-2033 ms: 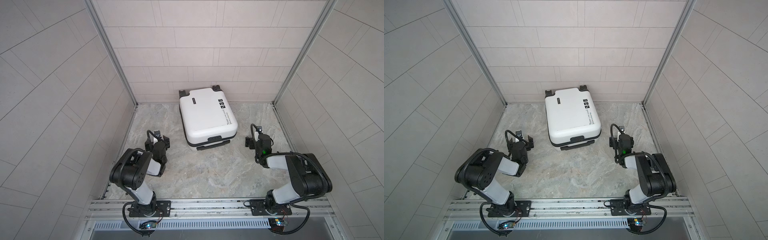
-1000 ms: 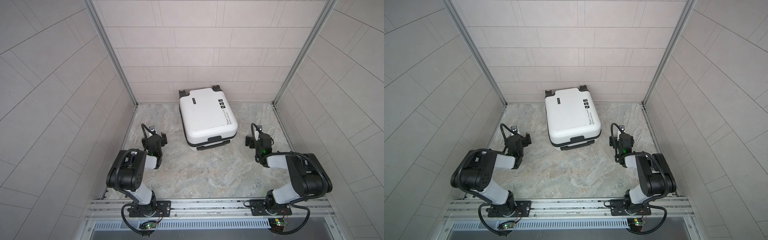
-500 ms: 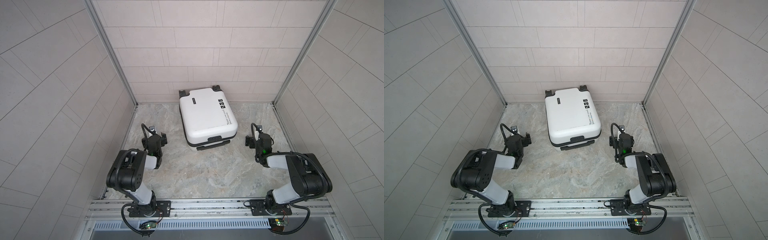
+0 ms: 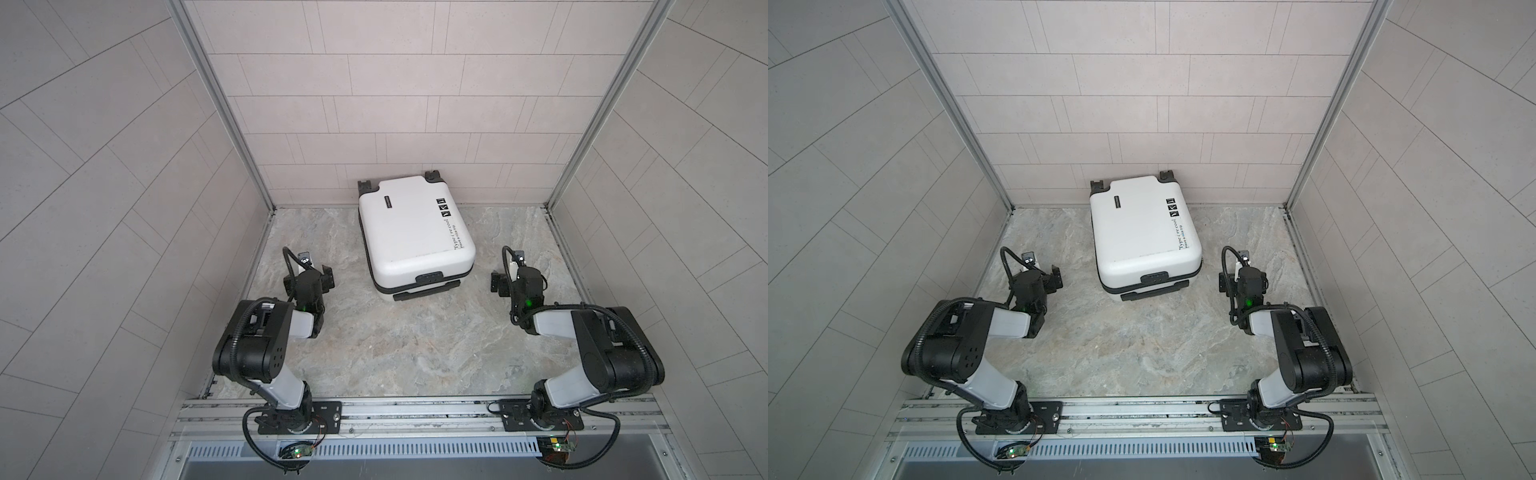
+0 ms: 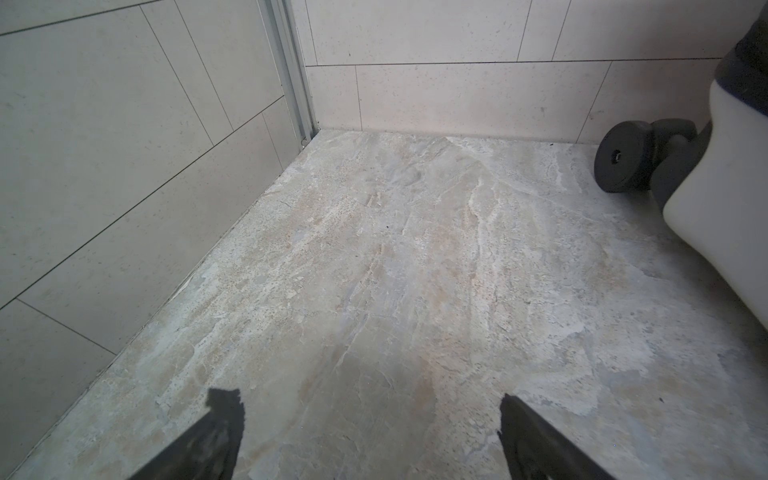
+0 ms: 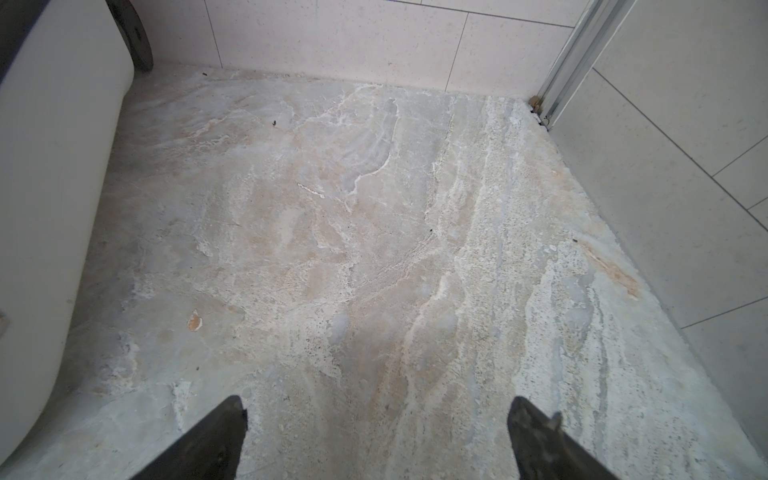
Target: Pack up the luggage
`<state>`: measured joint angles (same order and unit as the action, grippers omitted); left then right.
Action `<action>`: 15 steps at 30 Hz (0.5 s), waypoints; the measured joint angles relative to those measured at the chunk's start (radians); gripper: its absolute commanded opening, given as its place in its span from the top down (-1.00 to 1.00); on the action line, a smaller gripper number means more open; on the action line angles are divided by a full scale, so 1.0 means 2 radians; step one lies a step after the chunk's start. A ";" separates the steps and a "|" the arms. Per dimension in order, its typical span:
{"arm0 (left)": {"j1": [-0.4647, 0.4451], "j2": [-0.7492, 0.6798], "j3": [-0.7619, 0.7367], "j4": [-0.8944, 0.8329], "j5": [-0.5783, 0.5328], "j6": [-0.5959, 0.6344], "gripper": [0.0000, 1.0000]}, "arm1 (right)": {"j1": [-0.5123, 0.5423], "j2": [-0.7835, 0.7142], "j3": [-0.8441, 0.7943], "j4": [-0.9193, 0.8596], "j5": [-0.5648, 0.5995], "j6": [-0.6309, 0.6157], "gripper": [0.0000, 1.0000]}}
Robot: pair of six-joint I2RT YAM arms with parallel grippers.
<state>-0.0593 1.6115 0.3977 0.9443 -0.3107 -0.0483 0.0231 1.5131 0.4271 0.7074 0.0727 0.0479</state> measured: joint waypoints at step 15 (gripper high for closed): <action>-0.001 0.000 0.006 -0.023 0.024 0.004 -1.00 | 0.000 0.000 0.000 0.000 0.000 0.000 -0.99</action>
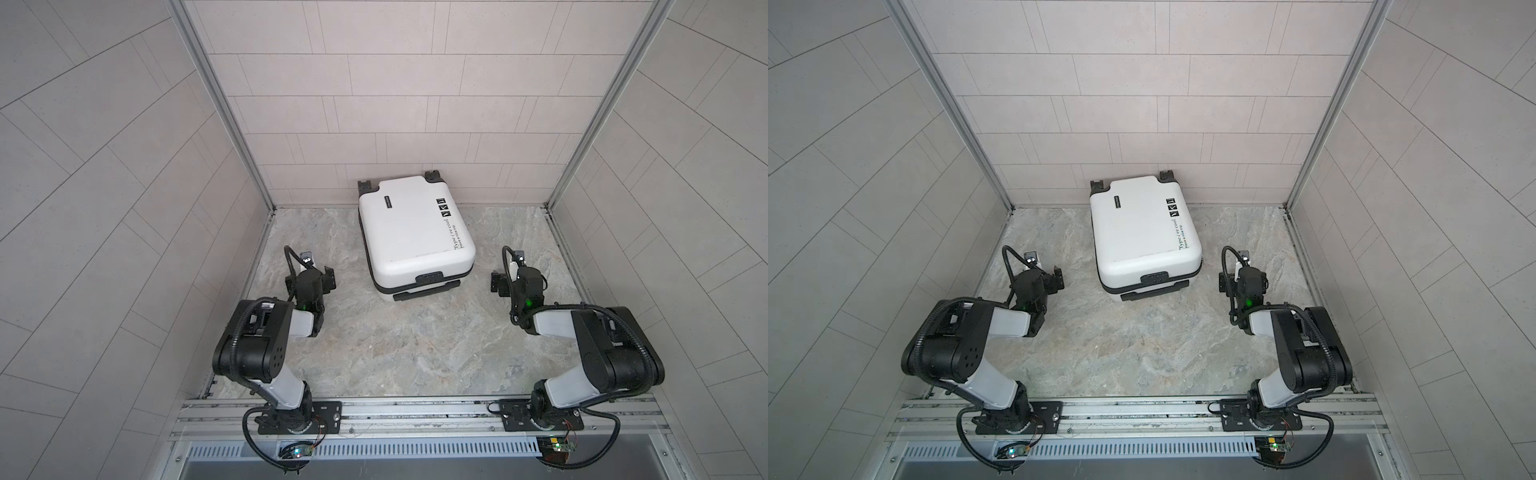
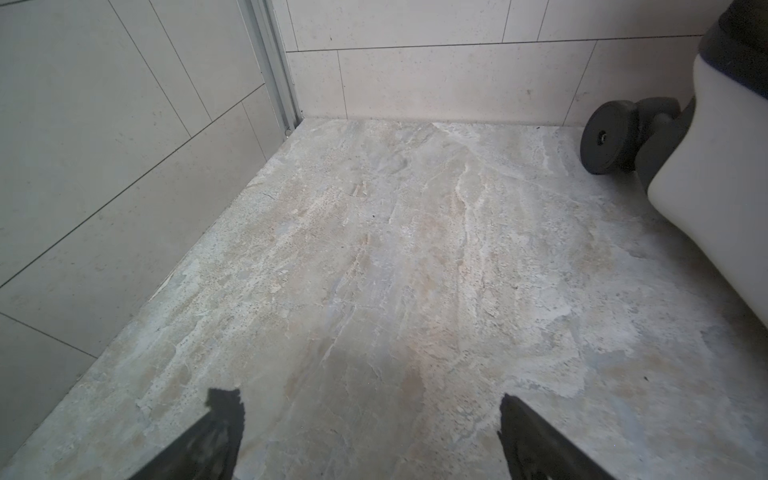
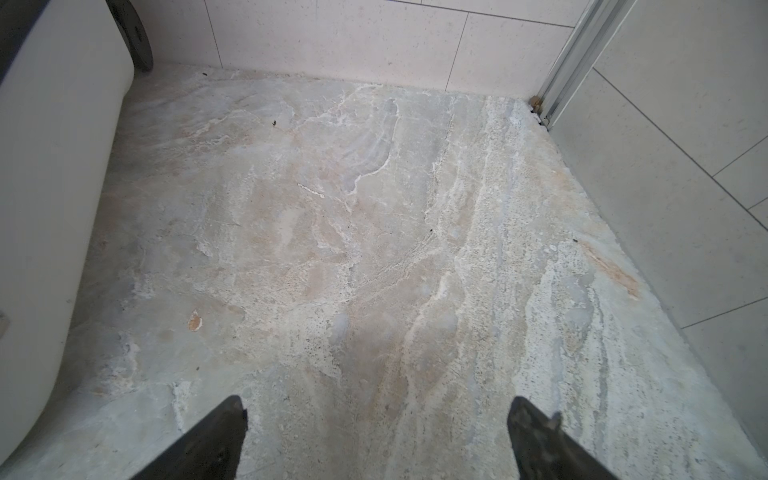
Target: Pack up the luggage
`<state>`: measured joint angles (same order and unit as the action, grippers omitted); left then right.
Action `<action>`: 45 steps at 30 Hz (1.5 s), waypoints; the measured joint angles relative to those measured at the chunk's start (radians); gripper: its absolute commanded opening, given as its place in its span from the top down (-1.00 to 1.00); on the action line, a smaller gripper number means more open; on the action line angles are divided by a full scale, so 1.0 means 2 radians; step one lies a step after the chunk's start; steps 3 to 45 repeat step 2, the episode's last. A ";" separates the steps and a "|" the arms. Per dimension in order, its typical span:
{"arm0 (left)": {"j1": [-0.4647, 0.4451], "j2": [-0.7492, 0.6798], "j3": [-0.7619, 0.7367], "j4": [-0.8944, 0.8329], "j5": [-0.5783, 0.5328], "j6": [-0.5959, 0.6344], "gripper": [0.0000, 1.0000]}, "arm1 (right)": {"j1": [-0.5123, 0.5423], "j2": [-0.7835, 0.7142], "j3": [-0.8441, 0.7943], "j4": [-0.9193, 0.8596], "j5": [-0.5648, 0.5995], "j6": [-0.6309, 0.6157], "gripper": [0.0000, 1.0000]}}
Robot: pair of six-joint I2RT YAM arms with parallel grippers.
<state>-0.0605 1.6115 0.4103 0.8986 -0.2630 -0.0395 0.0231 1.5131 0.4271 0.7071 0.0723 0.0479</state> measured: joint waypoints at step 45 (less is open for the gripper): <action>0.000 0.000 0.000 0.000 0.003 0.001 -1.00 | -0.001 0.000 0.000 0.000 -0.001 0.000 -0.99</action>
